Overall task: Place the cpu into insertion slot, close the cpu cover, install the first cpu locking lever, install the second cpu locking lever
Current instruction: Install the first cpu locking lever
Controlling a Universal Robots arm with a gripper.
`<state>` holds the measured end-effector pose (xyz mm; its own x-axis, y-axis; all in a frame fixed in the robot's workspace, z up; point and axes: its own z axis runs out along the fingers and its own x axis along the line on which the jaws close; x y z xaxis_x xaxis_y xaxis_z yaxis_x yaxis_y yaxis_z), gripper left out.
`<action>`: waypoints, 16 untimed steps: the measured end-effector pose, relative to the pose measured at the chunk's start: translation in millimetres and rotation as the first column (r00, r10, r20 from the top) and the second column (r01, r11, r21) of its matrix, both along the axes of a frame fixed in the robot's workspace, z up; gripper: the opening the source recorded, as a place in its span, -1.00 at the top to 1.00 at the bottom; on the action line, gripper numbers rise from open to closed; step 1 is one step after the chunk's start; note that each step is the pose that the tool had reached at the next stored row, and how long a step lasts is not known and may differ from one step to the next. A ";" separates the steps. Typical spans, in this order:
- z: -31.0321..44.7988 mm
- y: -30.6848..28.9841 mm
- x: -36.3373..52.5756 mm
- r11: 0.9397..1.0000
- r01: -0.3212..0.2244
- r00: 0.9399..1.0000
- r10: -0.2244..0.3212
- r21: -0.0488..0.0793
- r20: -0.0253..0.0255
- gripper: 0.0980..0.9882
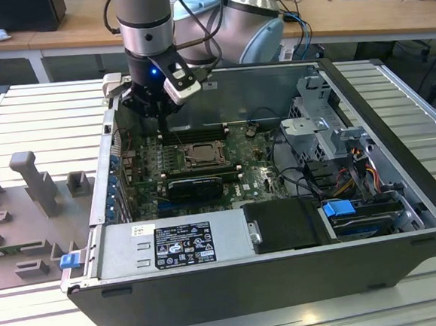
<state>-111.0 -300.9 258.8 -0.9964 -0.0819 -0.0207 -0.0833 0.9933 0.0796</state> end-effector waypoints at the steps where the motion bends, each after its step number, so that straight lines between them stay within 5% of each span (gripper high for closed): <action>1: -0.1 1.3 0.1 1.000 0.000 1.000 0.000 -0.003 0.000 0.98; 7: -0.7 5.8 0.6 1.000 0.000 1.000 0.000 -0.004 0.000 0.98; 16: -1.2 6.3 12.6 1.000 0.000 1.000 0.000 -0.004 0.000 0.98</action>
